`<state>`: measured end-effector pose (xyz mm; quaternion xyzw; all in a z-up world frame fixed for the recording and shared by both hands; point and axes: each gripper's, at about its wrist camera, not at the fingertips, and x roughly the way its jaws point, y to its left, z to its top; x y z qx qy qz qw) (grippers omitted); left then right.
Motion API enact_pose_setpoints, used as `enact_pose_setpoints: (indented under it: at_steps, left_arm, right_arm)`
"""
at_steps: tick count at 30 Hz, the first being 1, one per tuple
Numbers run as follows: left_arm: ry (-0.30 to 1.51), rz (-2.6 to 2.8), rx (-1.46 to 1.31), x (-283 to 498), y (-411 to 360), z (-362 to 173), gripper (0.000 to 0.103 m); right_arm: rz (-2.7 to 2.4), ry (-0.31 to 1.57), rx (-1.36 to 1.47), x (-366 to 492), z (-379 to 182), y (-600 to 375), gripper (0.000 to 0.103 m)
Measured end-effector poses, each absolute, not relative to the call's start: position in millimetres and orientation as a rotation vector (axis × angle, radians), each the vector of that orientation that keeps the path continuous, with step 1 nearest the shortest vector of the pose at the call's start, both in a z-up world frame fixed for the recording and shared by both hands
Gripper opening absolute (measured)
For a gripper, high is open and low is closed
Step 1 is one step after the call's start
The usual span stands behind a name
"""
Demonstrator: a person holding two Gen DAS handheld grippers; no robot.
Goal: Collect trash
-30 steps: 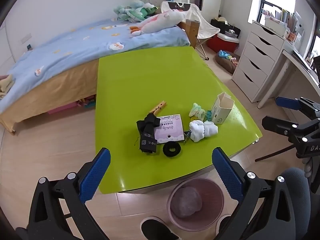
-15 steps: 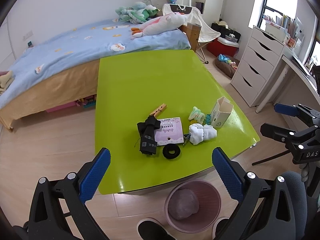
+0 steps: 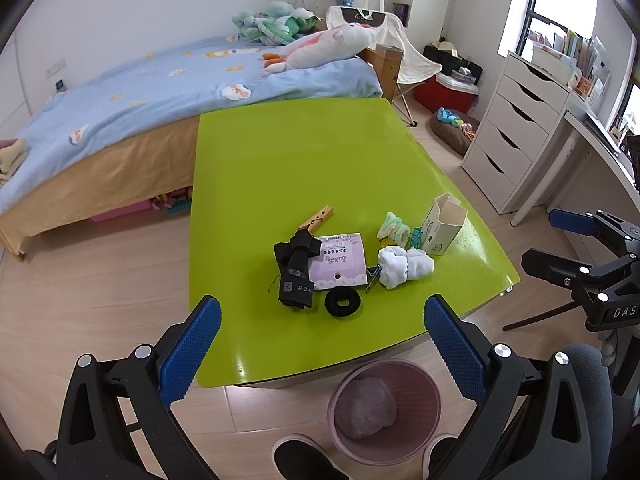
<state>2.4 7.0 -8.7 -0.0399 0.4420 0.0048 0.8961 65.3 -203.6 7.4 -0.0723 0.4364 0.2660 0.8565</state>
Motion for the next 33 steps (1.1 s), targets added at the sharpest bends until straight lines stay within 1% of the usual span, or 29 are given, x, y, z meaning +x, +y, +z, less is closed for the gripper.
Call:
enact_pose_setpoints:
  at_steps: [22,33]
  left_arm:
    - [0.928,0.01,-0.086,4,4,-17,0.097]
    - [0.938,0.01,-0.099,11,9,-21,0.097]
  right_arm:
    - [0.558,0.926,-0.141,66,1,-205,0.1]
    - [0.561,0.968,-0.143,88,-6,-202,0.1]
